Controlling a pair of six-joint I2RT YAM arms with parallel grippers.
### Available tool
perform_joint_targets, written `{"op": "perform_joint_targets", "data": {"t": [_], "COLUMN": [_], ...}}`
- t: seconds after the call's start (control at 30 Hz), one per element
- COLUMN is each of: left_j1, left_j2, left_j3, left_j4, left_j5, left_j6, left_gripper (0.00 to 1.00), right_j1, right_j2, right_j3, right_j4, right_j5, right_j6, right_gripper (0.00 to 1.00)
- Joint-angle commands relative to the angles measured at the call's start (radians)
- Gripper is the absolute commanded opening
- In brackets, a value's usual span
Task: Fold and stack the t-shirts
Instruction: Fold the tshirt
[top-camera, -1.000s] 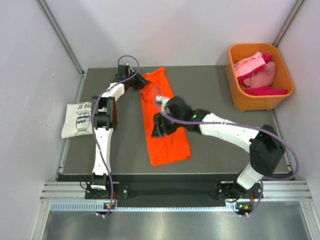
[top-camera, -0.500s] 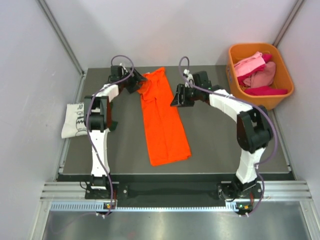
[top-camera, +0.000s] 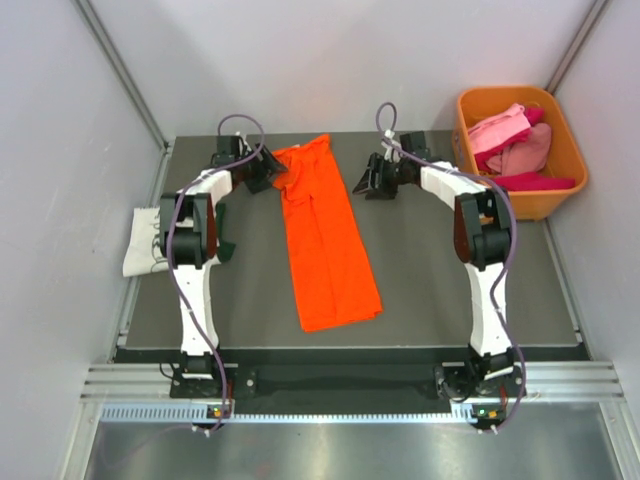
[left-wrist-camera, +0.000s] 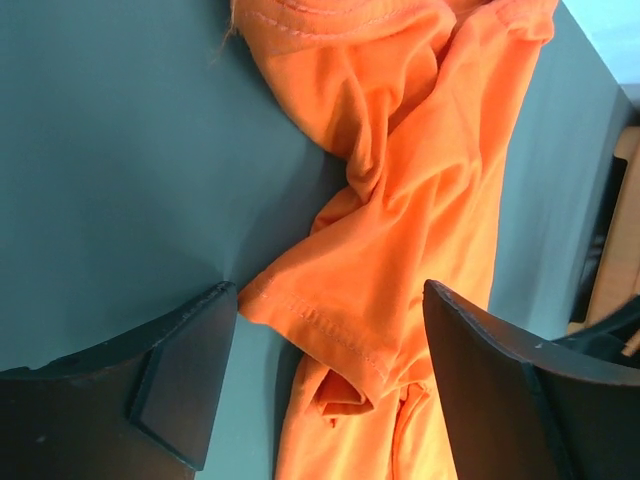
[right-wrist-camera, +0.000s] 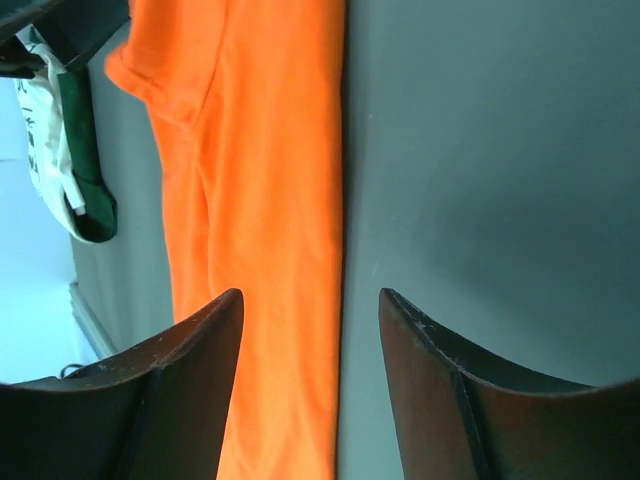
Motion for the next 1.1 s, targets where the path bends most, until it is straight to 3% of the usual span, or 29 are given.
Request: {"op": "perform_joint_targets", "data": {"t": [0.0,0.33,0.63,0.73,0.77,0.87,0.93,1.07], "left_j1": [0.000,-0.011,-0.056,-0.074,-0.083,-0.097,-0.105,-0.109], "left_j2": [-0.025,0.072,0.205,0.245,0.256,0.296,0.320,0.357], "left_j3": [0.003,0.101,0.304,0.348,0.364,0.417,0.439,0.476], "left_j4": [-0.032,-0.056,-0.119,-0.119,-0.121,-0.107,-0.074,-0.004], "left_j5": [-0.009,-0.006,-0.015,-0.020,-0.020,-0.006,0.004,0.023], "left_j6": [0.031,0.023,0.017,0.011,0.012,-0.005,-0.017,-0.048], "left_gripper": [0.79,0.72,0.61,0.54,0.51,0.37,0.36,0.35], "right_j1": [0.007,0.028,0.091,0.088,0.088,0.073,0.052,0.007], "right_j2": [0.042,0.053,0.024,0.028,0.025,0.013,0.005,-0.016], "right_j3": [0.048,-0.035,-0.075,-0.073,-0.072,-0.076,-0.084,-0.119], "right_j4": [0.017,0.077,0.054,0.055,0.057,0.072,0.083,0.121], "right_j5": [-0.082,-0.107,-0.061,-0.062,-0.062,-0.055,-0.053,-0.059], "right_j6": [0.024,0.055,0.037,0.040,0.041,0.054,0.063,0.081], "right_gripper": [0.57,0.53,0.50,0.37,0.25,0.07,0.01,0.00]}}
